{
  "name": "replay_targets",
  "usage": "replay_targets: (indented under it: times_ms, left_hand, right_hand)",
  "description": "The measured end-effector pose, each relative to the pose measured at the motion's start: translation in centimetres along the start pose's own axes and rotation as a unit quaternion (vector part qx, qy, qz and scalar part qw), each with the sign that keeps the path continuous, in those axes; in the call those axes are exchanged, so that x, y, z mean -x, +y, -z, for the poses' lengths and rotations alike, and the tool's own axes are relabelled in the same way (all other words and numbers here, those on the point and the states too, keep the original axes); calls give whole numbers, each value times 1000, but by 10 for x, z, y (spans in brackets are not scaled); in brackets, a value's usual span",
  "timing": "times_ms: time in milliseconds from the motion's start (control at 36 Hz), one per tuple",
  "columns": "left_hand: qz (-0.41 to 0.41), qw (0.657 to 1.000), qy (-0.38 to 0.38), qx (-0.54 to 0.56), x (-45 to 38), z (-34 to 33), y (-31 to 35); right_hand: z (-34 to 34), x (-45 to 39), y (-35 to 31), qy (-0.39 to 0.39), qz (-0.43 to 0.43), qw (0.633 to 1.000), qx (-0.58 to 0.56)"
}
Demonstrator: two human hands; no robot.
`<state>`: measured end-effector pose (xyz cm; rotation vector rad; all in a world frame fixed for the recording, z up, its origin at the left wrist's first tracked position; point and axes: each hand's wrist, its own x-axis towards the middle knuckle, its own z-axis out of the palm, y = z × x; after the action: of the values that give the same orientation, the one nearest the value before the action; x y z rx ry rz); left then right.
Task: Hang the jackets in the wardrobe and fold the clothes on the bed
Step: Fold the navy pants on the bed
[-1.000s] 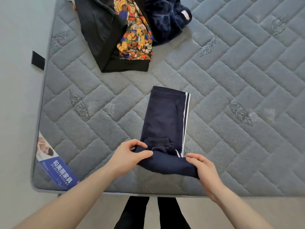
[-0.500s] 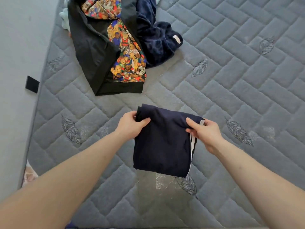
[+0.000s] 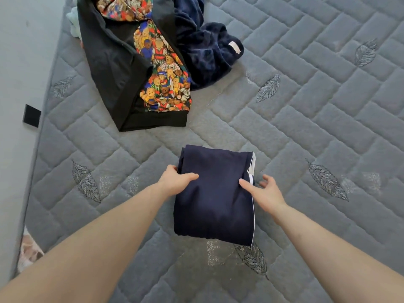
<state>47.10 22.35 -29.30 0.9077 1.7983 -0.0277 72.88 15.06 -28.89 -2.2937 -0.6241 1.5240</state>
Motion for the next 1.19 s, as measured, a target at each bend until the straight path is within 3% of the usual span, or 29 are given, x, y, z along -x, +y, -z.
replay_targets:
  times_ms: [56, 111, 194, 333, 417, 500, 639, 750, 889, 1028, 1194]
  left_hand:
    - [-29, 998, 42, -26, -7, 1, 6]
    - [-114, 980, 98, -130, -15, 4, 16]
    - [-221, 936, 91, -259, -29, 7, 40]
    - [-192, 911, -10, -365, -48, 1, 72]
    - [-175, 896, -40, -407, -51, -8, 72]
    - [-188, 871, -35, -452, -52, -14, 69]
    - [-184, 882, -53, -430, -51, -10, 74]
    - [-261, 852, -44, -453, -43, -4, 78]
    - [-409, 805, 46, -428, -20, 3, 64]
    - [-517, 737, 119, -420, 15, 6, 33]
    - [-561, 715, 131, -396, 55, -2, -15]
  right_hand:
    - [-2, -10, -5, 16, 20, 1000, -8]
    - [-2, -22, -14, 51, 63, 997, 15]
    - [-2, -41, -33, 66, 147, 983, 91]
    - [-6, -63, -62, -31, 174, 951, 253]
    - [-9, -69, -68, -52, 164, 935, 309]
    - [-8, -73, -71, -67, 154, 929, 330]
    - [-4, -74, -76, -100, 144, 923, 341]
    - [2, -67, -82, -107, 166, 929, 313]
    - [12, -45, -70, -17, 275, 923, 270]
    - [13, -9, -39, 147, 434, 841, 288]
    - [6, 32, 7, 160, 453, 842, 247]
